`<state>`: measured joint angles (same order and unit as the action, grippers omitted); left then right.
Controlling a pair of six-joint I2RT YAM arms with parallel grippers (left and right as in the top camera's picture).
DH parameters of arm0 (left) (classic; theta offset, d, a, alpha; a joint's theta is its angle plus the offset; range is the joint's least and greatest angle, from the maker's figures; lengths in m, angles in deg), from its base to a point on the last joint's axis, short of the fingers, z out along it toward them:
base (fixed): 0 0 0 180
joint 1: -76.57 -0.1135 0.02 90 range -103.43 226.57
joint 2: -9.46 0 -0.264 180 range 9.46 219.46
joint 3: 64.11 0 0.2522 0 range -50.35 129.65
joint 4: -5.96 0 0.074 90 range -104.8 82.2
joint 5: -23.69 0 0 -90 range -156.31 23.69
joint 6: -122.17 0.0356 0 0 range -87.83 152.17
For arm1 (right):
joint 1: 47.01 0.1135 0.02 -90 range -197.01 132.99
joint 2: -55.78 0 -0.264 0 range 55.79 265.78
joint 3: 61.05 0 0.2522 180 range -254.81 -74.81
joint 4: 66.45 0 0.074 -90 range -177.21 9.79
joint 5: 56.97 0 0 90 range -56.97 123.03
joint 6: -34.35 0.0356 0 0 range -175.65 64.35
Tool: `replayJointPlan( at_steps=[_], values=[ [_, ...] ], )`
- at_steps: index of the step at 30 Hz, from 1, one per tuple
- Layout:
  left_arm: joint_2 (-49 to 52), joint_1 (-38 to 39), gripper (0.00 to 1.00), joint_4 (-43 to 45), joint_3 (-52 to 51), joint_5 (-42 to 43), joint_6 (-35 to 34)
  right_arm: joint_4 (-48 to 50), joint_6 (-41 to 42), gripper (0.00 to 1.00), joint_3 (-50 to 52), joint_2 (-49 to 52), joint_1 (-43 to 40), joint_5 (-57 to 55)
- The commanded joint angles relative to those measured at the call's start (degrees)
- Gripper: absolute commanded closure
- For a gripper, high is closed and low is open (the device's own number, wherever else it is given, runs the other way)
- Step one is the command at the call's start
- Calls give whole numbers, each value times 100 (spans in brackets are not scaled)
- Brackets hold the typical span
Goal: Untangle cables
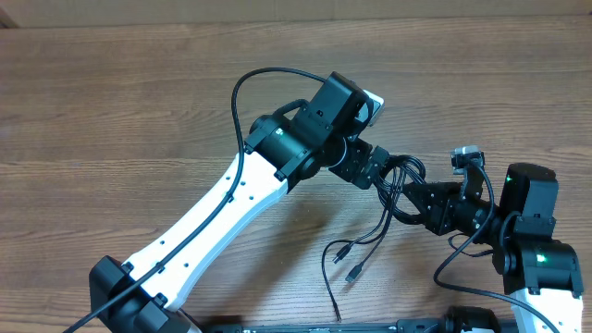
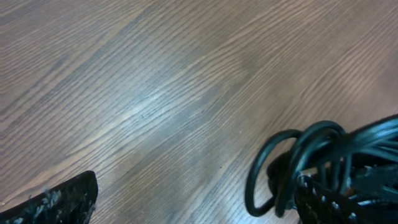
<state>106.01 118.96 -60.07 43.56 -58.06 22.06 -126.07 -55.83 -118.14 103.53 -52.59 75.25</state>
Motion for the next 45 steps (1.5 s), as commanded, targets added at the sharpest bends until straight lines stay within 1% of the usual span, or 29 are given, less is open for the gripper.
replayJointPlan(
  at_steps=[1,6,12,16,18,20,26,28,31,32,33,34,36,38,41,45],
  values=[
    [251,39,0,0,105,-162,109,59,17,96,13,-39,-17,157],
    [601,39,0,2,105,-81,66,72,17,96,13,-39,-17,155],
    [717,39,0,24,105,-81,61,85,15,96,13,-39,-17,243],
    [717,37,0,-50,105,-278,17,85,17,96,13,-39,-17,247],
    [717,20,0,-208,105,-721,-262,85,17,96,11,-39,-17,245],
    [717,-15,0,-323,105,-977,-518,83,17,96,11,-39,-17,247],
    [717,-79,0,-295,105,-1014,-1316,85,17,96,11,-39,-17,243],
    [717,-81,0,-275,105,-1016,-1696,83,17,96,11,-39,-17,243],
    [717,-101,0,-273,105,-1021,-2511,79,17,96,13,-39,-17,243],
    [717,-109,0,-275,105,-1016,-2656,76,17,96,13,-39,-17,243],
    [717,-144,1,-278,105,-1014,-3093,66,17,96,11,-39,-17,243],
    [717,-160,0,-291,105,-1016,-3281,59,15,96,13,-39,-17,243],
    [717,-212,9,-323,105,-1014,-3536,63,15,96,11,-39,-17,240],
    [717,-232,8,-326,105,-970,-3526,63,-7,96,11,-39,-17,238],
    [717,-229,1,-367,107,-968,-3283,72,-7,96,11,-39,-17,236],
    [623,-249,1,-400,114,-629,-3141,76,-4,96,11,-39,-17,179]
  ],
)
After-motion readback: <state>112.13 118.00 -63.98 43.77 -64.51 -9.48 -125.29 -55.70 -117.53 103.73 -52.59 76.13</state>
